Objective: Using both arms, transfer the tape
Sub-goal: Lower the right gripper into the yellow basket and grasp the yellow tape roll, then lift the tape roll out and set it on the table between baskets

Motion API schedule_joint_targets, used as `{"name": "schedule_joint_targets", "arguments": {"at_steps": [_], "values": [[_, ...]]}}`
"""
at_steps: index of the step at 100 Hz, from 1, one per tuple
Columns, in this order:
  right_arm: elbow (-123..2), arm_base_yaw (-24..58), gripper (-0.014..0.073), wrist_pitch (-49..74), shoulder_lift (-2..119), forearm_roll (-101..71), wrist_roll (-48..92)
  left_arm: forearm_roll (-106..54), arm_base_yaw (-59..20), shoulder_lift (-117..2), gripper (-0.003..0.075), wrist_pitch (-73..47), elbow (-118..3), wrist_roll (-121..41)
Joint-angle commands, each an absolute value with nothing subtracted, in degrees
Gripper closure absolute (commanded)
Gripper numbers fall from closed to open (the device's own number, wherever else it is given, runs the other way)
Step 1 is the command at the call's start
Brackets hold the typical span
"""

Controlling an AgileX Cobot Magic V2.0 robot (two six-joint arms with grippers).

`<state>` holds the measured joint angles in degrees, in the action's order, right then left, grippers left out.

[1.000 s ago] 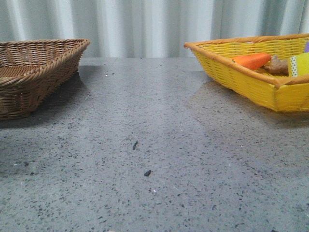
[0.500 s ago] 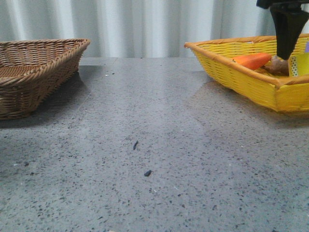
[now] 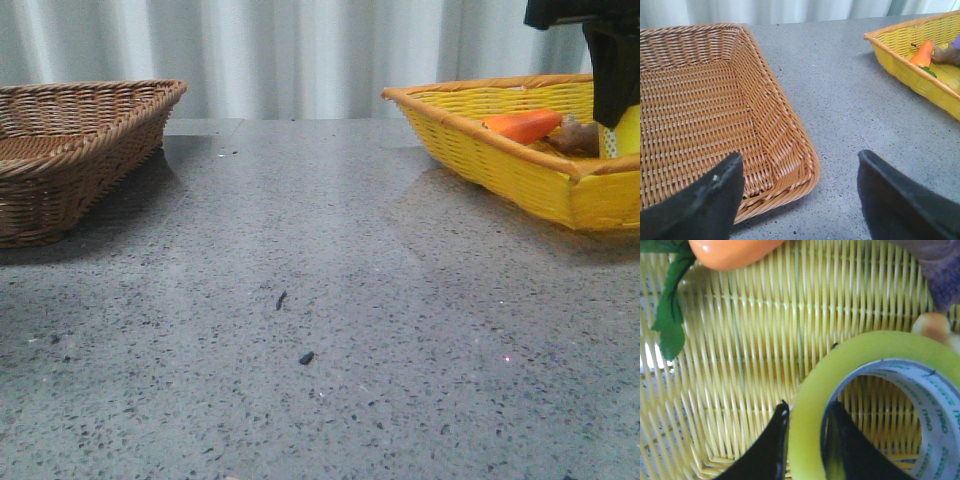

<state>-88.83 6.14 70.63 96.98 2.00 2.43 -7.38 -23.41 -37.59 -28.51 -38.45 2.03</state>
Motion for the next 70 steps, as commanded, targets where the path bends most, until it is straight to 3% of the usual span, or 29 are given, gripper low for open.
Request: {"name": "schedule_joint_targets", "arguments": {"at_steps": [1,19,35,52,70], "values": [[-92.98,5.9,0.0654,67.67,91.28,3.22,2.79,-8.04,-23.72,-37.84,0.0283,-24.76,-40.59,2.06],[-102.13,8.15,0.0654,67.05,86.81,3.22,2.79,-8.04,-23.72,-37.84,0.0283,-24.76,-40.59,2.06],[-111.33,15.92,0.0654,63.48,86.37,1.94,2.79,-8.16,-23.72,-37.84,0.0283,-24.4,-40.59,2.06],[-114.18,26.66,0.0654,56.67,90.04,0.41,2.79,-9.12,-23.72,-37.84,0.0283,-23.88,-40.59,2.06],[-114.18,31.68,0.0654,55.37,98.2,-0.58,2.79,-9.53,-23.72,-37.84,0.0283,-23.88,-40.59,2.06]]}}
